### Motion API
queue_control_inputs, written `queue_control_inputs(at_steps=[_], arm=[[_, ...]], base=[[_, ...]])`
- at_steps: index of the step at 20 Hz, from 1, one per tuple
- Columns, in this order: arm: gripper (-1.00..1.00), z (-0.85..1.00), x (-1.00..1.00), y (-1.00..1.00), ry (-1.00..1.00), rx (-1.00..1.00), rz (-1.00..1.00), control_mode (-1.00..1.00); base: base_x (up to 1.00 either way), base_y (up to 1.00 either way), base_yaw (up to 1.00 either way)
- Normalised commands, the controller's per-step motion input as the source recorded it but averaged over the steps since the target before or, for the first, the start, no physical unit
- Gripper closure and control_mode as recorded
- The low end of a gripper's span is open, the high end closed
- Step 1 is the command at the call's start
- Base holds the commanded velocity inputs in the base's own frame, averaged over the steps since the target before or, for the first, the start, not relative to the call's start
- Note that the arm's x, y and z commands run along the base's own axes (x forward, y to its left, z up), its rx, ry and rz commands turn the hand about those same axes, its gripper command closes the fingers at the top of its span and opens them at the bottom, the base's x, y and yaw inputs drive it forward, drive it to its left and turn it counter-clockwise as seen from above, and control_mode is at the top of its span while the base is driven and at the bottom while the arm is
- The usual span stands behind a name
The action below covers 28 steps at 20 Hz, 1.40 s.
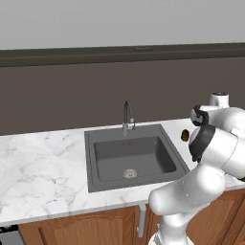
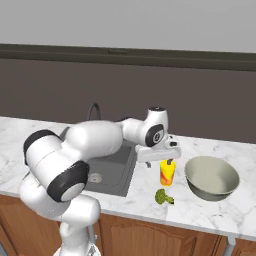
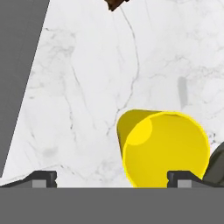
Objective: Remove the broccoli and sweet potato from the sink. Then move the bowl and cup from the counter to the sink for washing.
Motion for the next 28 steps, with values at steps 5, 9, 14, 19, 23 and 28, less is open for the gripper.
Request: queue_control_inputs(at_steps=[5,9,14,19,23,28], arm=[[-1.0,-0.07,0.04,-0.05,0.0,0.01,0.0,-1.0],[-1.0,-0.08,0.04,-0.03,0.0,0.02,0.0,-1.0],[-1.0,-0.08,0.05,-0.02,0.0,0.03,0.0,-1.0],[-1.0,-0.07,0.09,-0.01,0.0,0.01,0.0,-1.0],[-1.0,-0.07,0.1,-0.02,0.0,0.0,0.0,-1.0],[-1.0,-0.07,0.11,-0.03,0.0,0.0,0.0,-1.0]], base=[[0.0,0.0,0.0],[0.0,0.0,0.0],[0.0,0.0,0.0],[0.0,0.0,0.0],[0.0,0.0,0.0],[0.0,0.0,0.0]])
